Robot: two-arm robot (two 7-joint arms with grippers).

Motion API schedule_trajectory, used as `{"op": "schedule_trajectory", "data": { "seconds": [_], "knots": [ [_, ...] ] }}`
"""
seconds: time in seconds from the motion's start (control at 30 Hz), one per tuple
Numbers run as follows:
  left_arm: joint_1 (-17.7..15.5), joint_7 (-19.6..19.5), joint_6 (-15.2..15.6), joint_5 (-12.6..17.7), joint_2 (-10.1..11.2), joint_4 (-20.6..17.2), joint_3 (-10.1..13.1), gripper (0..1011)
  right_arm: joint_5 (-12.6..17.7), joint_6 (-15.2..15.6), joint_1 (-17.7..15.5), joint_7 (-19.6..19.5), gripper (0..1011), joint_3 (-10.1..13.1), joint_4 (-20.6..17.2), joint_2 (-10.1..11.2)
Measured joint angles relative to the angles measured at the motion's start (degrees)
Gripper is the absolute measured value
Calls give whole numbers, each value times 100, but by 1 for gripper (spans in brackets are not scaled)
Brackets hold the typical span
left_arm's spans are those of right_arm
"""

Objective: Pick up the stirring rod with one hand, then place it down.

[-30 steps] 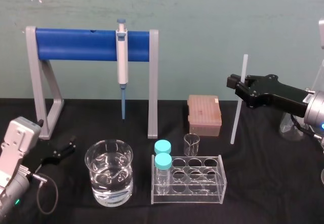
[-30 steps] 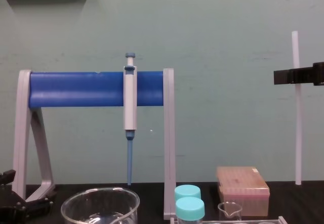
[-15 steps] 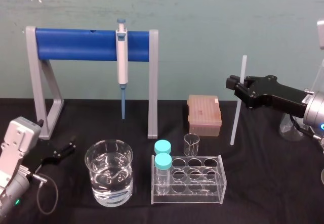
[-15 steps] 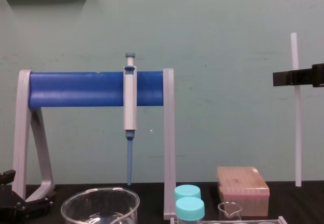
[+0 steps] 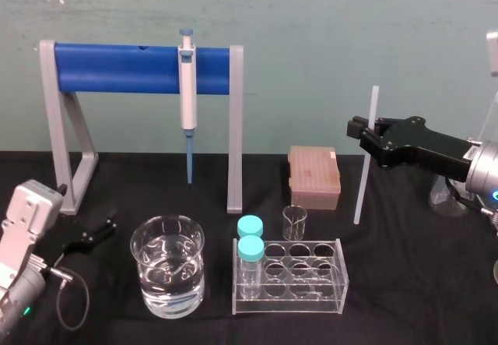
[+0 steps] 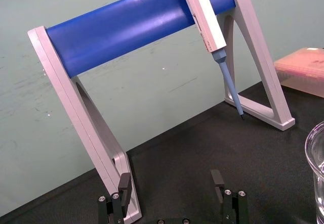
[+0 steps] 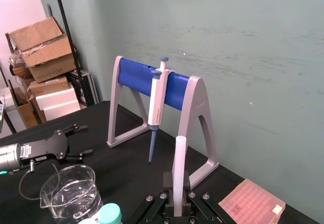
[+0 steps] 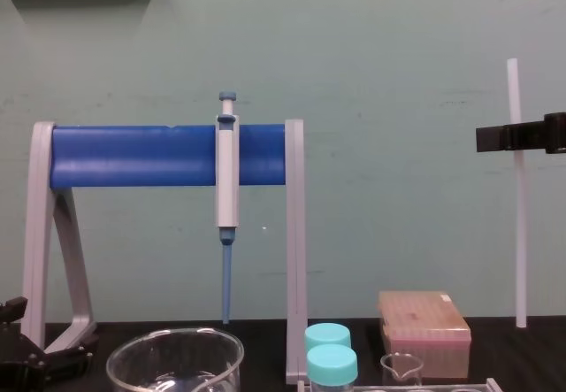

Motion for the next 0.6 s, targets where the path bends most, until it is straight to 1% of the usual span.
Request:
{"op": "schedule_trajectory", "data": {
  "seconds": [0.6],
  "knots": [
    [0,0,0,0,0,0,0,1005,0,3,2,5,75,-1,1,0]
  ]
}}
